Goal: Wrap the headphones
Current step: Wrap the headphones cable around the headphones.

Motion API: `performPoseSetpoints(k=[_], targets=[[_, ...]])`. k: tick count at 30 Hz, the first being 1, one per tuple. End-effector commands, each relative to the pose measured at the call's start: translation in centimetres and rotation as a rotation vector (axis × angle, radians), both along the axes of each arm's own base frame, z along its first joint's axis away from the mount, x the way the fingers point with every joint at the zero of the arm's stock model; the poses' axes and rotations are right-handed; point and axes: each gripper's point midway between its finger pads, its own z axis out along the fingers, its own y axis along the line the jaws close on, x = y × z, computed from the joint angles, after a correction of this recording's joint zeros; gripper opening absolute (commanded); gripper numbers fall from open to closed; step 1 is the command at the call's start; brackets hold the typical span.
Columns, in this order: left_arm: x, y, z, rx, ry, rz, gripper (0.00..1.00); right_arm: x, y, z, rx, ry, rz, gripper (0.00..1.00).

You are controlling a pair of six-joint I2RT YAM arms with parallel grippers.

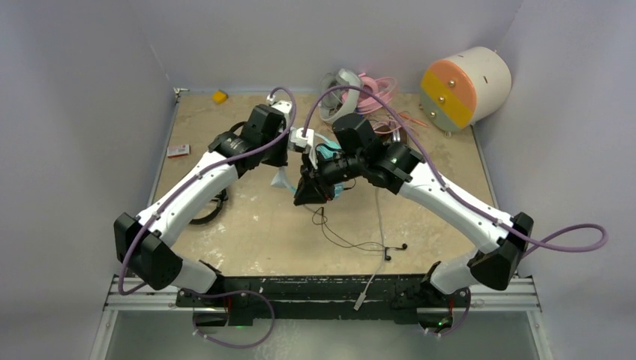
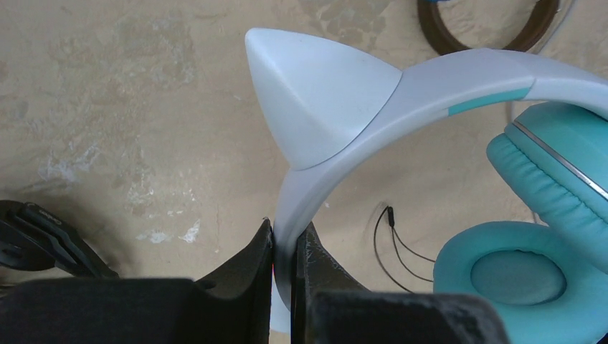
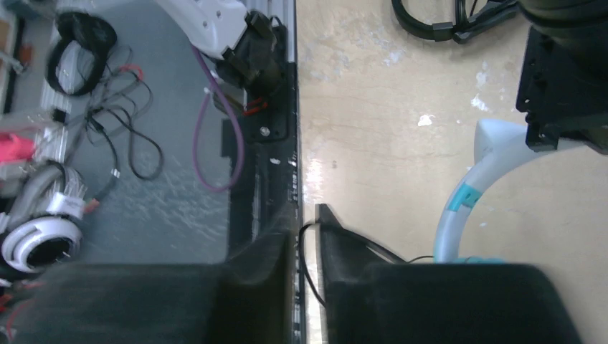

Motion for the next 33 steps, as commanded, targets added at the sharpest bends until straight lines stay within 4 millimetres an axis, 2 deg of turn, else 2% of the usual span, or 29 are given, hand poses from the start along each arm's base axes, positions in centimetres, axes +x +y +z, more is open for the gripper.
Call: performPoseSetpoints(k=[1, 2, 3, 4, 9, 12, 15, 16, 17, 21, 22, 29, 33], targets=[[0.6, -1.2, 2.7, -0.098, -0.015, 0.034, 0.0, 0.3, -1.2, 1.1, -0.003, -0.032, -0.078, 0.38], [0.5, -1.5, 2.9, -0.111, -0.015, 0.026, 0.0, 0.2, -1.4, 1.0, -0.007, -0.029, -0.087, 0.53], [0.4, -1.5, 3.2, -0.12, -0.017, 0.021, 0.0, 0.4, -1.9, 0.9, -0.017, -0.035, -0.117, 0.62], [0.2, -1.6, 3.3, -0.124, -0.018, 0.016, 0.0, 0.9, -2.3, 0.6, -0.03, -0.053, -0.159, 0.66], [-0.4, -1.0, 3.4, -0.116, -0.016, 0.024, 0.0, 2.0, -5.0, 0.2, -0.062, -0.123, -0.309, 0.68], [-0.7, -0.7, 3.4, -0.118, -0.018, 0.033, 0.0, 3.4, -6.8, -0.7, -0.117, -0.166, -0.427, 0.75], [-1.1, -0.4, 3.1, -0.114, -0.018, 0.037, 0.0, 4.8, -7.7, -1.2, -0.151, -0.172, -0.534, 0.75], [-1.1, -0.2, 3.1, -0.111, -0.021, 0.042, 0.0, 5.2, -7.7, -1.2, -0.151, -0.178, -0.554, 0.73], [-1.1, -0.1, 3.0, -0.108, -0.022, 0.044, 0.0, 5.5, -7.5, -1.2, -0.148, -0.177, -0.568, 0.65], [-1.2, 0.0, 2.6, -0.098, -0.016, 0.041, 0.0, 7.5, -6.4, -1.2, -0.135, -0.204, -0.619, 0.1], [-1.3, 0.0, 2.6, -0.096, -0.015, 0.04, 0.0, 7.8, -6.1, -1.4, -0.137, -0.202, -0.621, 0.0], [-1.3, 0.1, 2.3, -0.086, -0.013, 0.035, 0.0, 9.9, -5.3, -2.6, -0.158, -0.232, -0.671, 0.0], [-1.5, 0.0, 2.0, -0.085, -0.011, 0.023, 0.0, 11.3, -5.9, -3.9, -0.206, -0.26, -0.737, 0.0]])
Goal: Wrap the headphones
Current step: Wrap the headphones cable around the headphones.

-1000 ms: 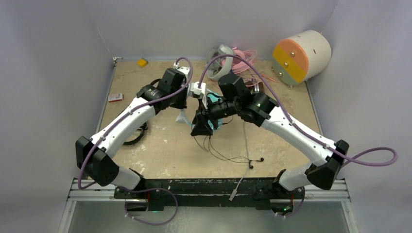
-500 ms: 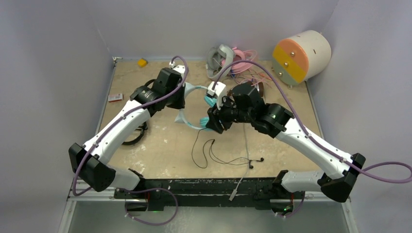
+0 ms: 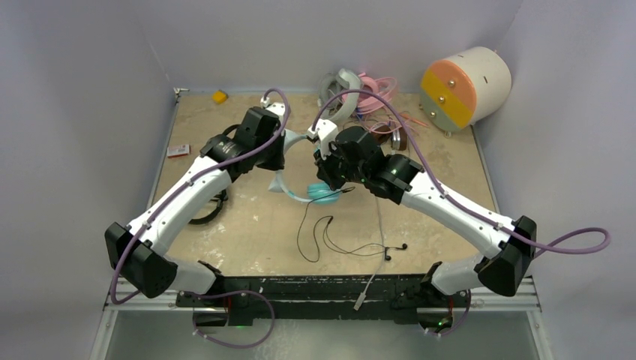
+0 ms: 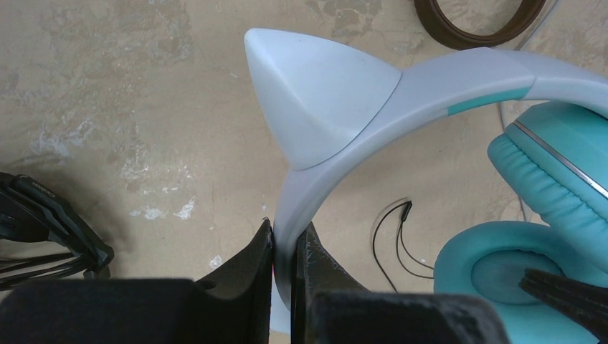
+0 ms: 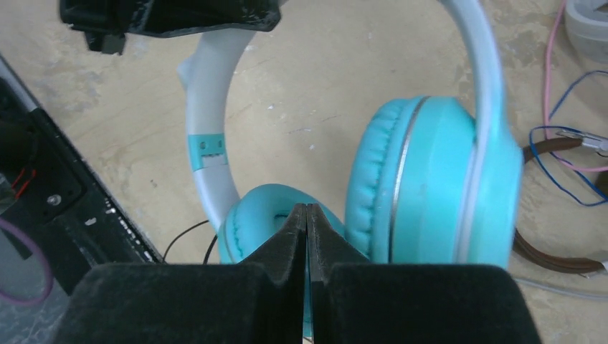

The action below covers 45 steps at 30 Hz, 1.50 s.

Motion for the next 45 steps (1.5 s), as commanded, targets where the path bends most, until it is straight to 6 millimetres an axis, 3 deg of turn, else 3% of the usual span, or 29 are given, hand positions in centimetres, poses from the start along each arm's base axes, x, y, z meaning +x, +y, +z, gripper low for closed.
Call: performPoseSetpoints(k=[1, 5, 9, 15, 18, 21, 27, 33, 36, 42, 45], targets=[[0.3, -0.6, 2.0, -0.065, -0.069, -0.003, 0.0, 2.3, -1.0, 0.0, -0.029, -0.067, -0.117, 0.0], [0.1, -0.3, 1.7, -0.042, -0.073, -0.016, 0.0, 3.2, -3.3, -1.1, -0.132, -0.092, -0.195, 0.0], [-0.4, -0.5, 1.4, -0.035, -0.075, -0.058, 0.0, 4.8, -5.5, -0.4, -0.168, -0.146, -0.271, 0.01], [-1.6, -1.5, 0.1, -0.013, -0.043, -0.129, 0.0, 5.6, -5.9, 0.1, -0.147, -0.138, -0.284, 0.01], [-1.4, -1.3, -0.3, -0.006, -0.023, -0.095, 0.0, 4.6, -5.1, -0.2, -0.136, -0.12, -0.205, 0.03], [-0.6, -0.6, -0.8, 0.02, 0.019, 0.012, 0.0, 2.8, -3.8, 0.1, -0.062, -0.086, -0.1, 0.14], [0.3, -2.0, -2.7, 0.003, 0.124, 0.061, 0.0, 0.1, -3.4, 1.6, 0.036, -0.063, -0.01, 0.26], [0.7, -2.7, -3.7, -0.078, 0.179, 0.075, 0.0, -1.6, -4.5, 2.8, 0.105, -0.073, -0.019, 0.58], [0.9, -3.3, -3.7, -0.199, 0.217, 0.071, 0.0, -2.8, -5.0, 3.1, 0.148, -0.078, -0.004, 0.67], [2.6, 0.2, -3.0, -0.288, 0.218, 0.228, 0.0, -4.4, -5.3, 3.0, 0.254, -0.092, 0.015, 0.75], [3.2, 1.7, -2.0, -0.315, 0.182, 0.294, 0.0, -6.1, -4.4, 1.6, 0.318, -0.04, 0.085, 0.83]])
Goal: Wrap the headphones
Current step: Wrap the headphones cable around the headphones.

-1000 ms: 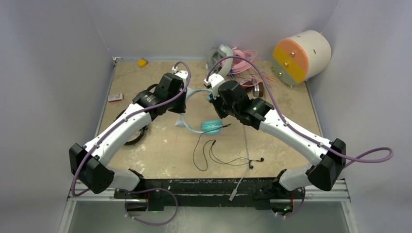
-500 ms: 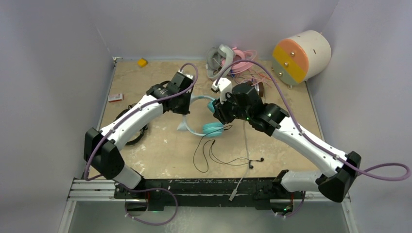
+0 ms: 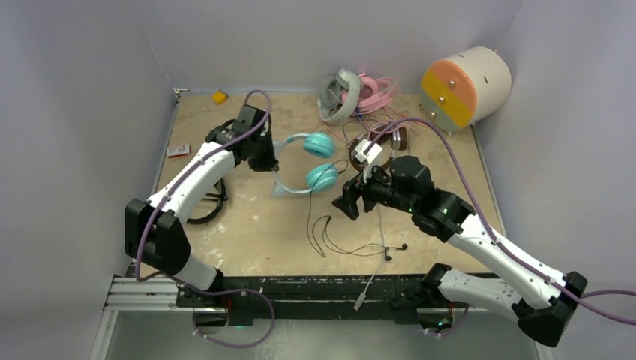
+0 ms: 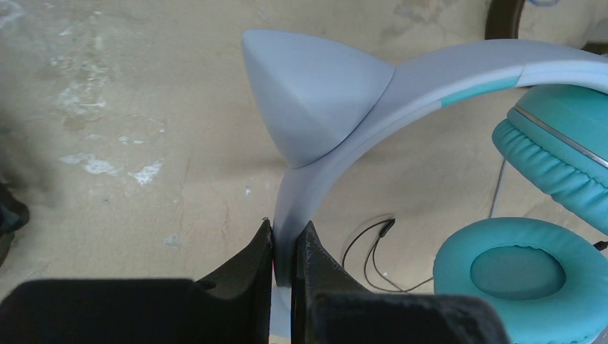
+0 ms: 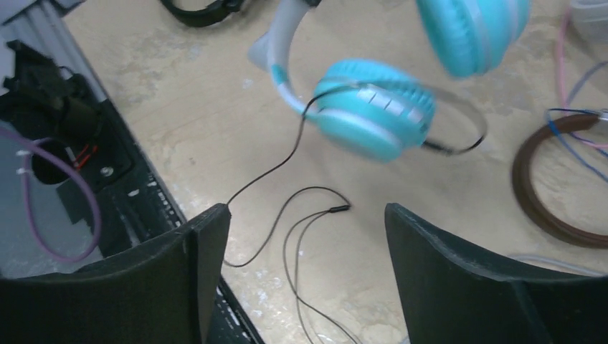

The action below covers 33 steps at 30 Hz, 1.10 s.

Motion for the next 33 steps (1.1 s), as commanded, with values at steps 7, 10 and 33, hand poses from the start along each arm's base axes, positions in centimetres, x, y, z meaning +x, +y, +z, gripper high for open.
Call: performPoseSetpoints(k=[7, 10, 33], targets=[[1.6, 2.2, 6.3, -0.127, -0.165, 0.203, 0.0, -2.9, 4.5, -4.2, 0.219, 0.127, 0.123, 0.99], [1.7, 2.6, 6.4, -0.12, -0.157, 0.249, 0.0, -3.3, 6.3, -6.5, 0.174, 0.165, 0.131, 0.99], [1.3, 2.1, 8.6, -0.203, -0.198, 0.264, 0.0, 3.2, 10.3, -14.6, 0.136, 0.184, -0.245, 0.5]])
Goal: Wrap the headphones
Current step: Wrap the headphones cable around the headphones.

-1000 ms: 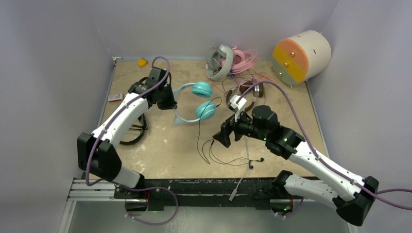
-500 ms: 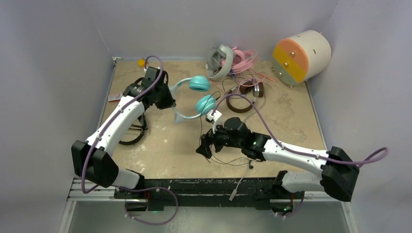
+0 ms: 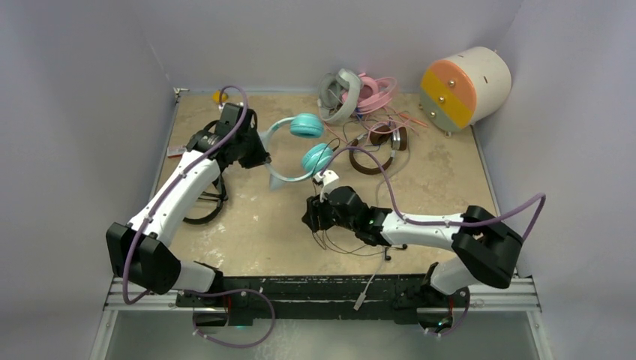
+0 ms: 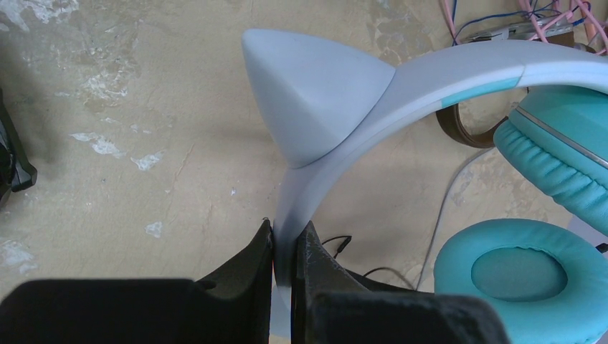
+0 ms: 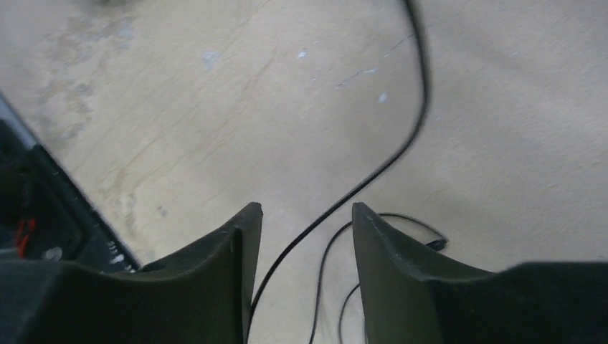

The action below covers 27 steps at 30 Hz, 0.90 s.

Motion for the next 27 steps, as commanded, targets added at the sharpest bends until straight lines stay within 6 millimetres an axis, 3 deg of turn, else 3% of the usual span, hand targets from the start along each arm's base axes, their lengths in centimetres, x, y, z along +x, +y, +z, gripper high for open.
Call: performPoseSetpoints(k=[1, 2, 3, 13, 17, 23, 27], targets=[[1.0, -0.7, 4.2, -0.088, -0.126, 0.019, 0.0, 2.7, 1.4, 2.6, 0.086, -0.094, -0.099, 0.27], [1.2, -0.5, 4.1, -0.079, -0.131, 0.027, 0.0, 2.4, 1.6, 2.9, 0.094, -0.097, -0.076, 0.04], [1.3, -0.3, 4.0, -0.069, -0.134, 0.037, 0.0, 1.9, 1.9, 3.2, 0.098, -0.098, -0.043, 0.0], [2.6, -0.4, 1.5, -0.009, -0.104, 0.014, 0.0, -2.8, 2.2, 8.5, 0.046, -0.185, 0.17, 0.0], [2.8, -0.5, 0.7, 0.005, -0.086, -0.008, 0.0, -4.4, 2.7, 12.2, 0.035, -0.18, 0.261, 0.0], [3.1, -0.1, 0.7, 0.064, -0.115, -0.059, 0.0, -6.4, 2.1, 15.6, -0.148, -0.094, 0.422, 0.0], [3.5, 0.6, 0.9, 0.133, -0.139, -0.089, 0.0, -6.4, 1.2, 20.2, -0.19, -0.134, 0.449, 0.0]])
